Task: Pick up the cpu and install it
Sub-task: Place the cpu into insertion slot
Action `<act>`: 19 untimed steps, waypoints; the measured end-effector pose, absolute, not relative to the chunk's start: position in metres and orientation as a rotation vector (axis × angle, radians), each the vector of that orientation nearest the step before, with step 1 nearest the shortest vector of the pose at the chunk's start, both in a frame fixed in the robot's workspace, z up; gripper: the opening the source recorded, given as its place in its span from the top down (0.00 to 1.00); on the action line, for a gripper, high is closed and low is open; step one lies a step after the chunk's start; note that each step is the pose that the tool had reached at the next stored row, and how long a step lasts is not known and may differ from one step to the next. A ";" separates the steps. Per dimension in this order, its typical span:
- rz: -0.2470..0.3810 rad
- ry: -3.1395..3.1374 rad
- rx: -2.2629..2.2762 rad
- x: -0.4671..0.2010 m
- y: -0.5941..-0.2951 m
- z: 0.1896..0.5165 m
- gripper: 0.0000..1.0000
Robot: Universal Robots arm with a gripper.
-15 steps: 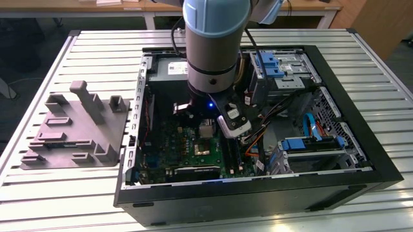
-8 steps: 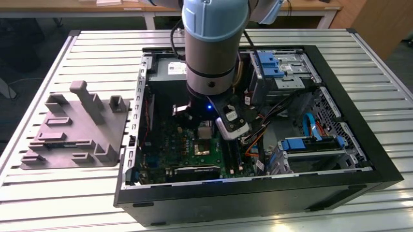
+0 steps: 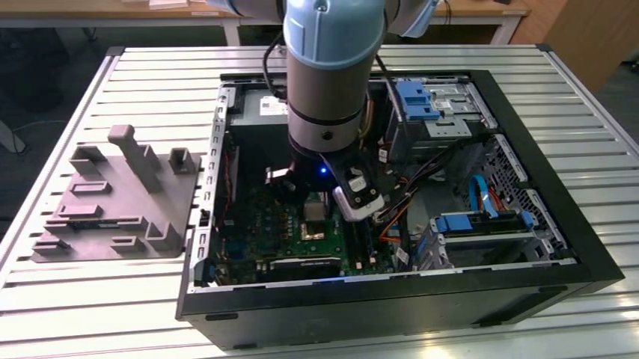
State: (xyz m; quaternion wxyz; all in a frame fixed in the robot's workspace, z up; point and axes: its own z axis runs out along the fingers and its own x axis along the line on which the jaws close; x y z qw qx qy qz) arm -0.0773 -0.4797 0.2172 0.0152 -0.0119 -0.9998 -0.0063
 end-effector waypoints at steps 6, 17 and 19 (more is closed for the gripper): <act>-0.013 -3.110 0.030 -0.077 -0.482 0.212 0.53; -0.016 -3.110 0.030 -0.078 -0.485 0.207 0.53; -0.016 -3.110 0.030 -0.078 -0.485 0.207 0.53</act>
